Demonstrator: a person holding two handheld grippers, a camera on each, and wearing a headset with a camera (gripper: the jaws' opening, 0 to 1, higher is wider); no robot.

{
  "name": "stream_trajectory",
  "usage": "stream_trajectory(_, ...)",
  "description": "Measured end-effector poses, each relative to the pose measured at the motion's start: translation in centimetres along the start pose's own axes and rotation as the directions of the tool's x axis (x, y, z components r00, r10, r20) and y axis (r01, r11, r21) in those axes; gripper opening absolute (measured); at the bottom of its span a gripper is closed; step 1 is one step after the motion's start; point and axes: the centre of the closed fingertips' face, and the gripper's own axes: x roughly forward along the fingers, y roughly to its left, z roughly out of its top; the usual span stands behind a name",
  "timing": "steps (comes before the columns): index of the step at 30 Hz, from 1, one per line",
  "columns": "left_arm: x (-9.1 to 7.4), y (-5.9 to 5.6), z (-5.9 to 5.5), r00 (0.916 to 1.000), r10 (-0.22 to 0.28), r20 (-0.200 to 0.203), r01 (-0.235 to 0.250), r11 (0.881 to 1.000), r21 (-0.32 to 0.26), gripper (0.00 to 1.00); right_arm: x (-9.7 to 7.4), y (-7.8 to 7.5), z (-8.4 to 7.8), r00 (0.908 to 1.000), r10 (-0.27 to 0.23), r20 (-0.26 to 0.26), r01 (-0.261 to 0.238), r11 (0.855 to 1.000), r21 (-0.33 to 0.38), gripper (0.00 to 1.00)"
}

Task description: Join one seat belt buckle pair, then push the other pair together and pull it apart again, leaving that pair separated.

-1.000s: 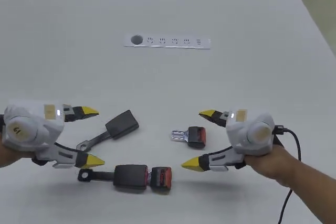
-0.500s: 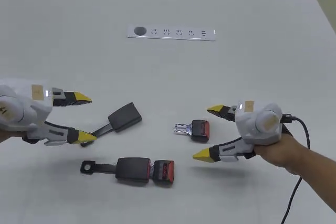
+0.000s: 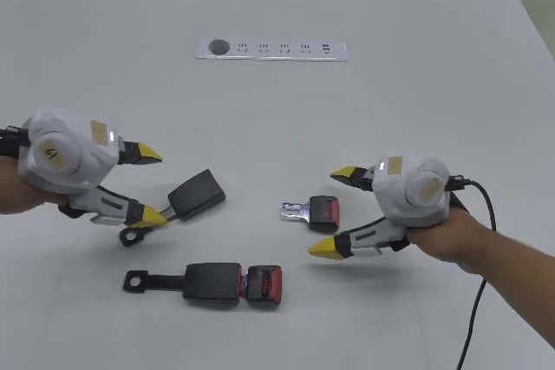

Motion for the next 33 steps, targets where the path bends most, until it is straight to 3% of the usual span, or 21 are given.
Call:
stream_trajectory(1,0.5,-0.1,0.3,0.9998,-0.003,0.021,0.004,1.000,-0.024,0.58,0.1,0.0,-0.1,1.0000,0.000,-0.002,0.000,1.000,0.003,0.81)
stream_trajectory(4,2.0,0.5,0.1,0.9997,0.022,0.009,-0.021,0.999,-0.044,0.59,0.3,0.0,-0.4,1.0000,0.007,-0.004,-0.006,1.000,0.022,0.81)
stream_trajectory(8,3.1,-0.1,1.0,0.9990,0.003,0.044,0.001,0.997,-0.082,0.60,0.4,-0.2,-1.0,0.9997,0.010,-0.020,-0.009,1.000,0.027,0.81)
stream_trajectory(13,3.9,-0.6,0.4,0.9996,-0.009,0.027,0.012,0.995,-0.104,0.66,0.2,-0.3,-1.4,0.9996,0.017,-0.023,-0.016,0.999,0.040,0.81)
stream_trajectory(18,4.1,-0.5,0.0,0.9997,0.006,0.024,-0.004,0.996,-0.089,0.61,0.3,0.1,-1.6,0.9988,0.030,-0.038,-0.029,0.999,0.023,0.75)
stream_trajectory(19,4.0,-0.7,-0.5,1.0000,0.004,0.007,-0.003,0.997,-0.077,0.61,0.4,0.1,-1.5,0.9988,0.033,-0.036,-0.033,0.999,0.018,0.75)
stream_trajectory(21,4.0,-0.4,-0.4,0.9999,0.012,0.010,-0.012,1.000,-0.020,0.58,0.5,0.1,-1.5,0.9986,0.036,-0.038,-0.036,0.999,0.001,0.74)
stream_trajectory(22,4.0,-0.2,-0.4,0.9999,0.013,0.008,-0.013,1.000,-0.022,0.56,0.5,0.2,-1.6,0.9982,0.042,-0.043,-0.041,0.999,0.002,0.73)
stream_trajectory(23,4.0,-0.1,-0.3,1.0000,0.007,0.005,-0.007,1.000,-0.030,0.52,0.5,0.2,-1.6,0.9978,0.049,-0.045,-0.050,0.999,-0.011,0.71)
stream_trajectory(24,3.9,0.0,-0.3,1.0000,0.006,0.006,-0.006,1.000,-0.022,0.41,0.5,0.4,-1.7,0.9963,0.063,-0.058,-0.064,0.998,-0.017,0.70)
stream_trajectory(25,3.9,-0.5,-0.2,0.9993,-0.036,0.015,0.035,0.999,0.012,0.40,0.5,0.3,-1.8,0.9954,0.067,-0.069,-0.070,0.997,-0.038,0.68)
stream_trajectory(26,4.2,-0.2,0.0,0.9994,-0.021,0.028,0.020,0.999,0.040,0.39,0.5,0.3,-1.9,0.9947,0.070,-0.075,-0.073,0.996,-0.041,0.66)
stream_trajectory(27,4.2,-0.1,-0.3,0.9997,-0.018,0.015,0.018,1.000,0.013,0.38,0.4,0.2,-1.9,0.9947,0.068,-0.077,-0.072,0.996,-0.044,0.64)
stream_trajectory(33,4.2,-0.7,-0.4,0.9973,-0.071,0.017,0.069,0.995,0.075,0.36,0.7,-0.7,-1.7,0.9954,0.051,-0.081,-0.058,0.995,-0.087,0.49)
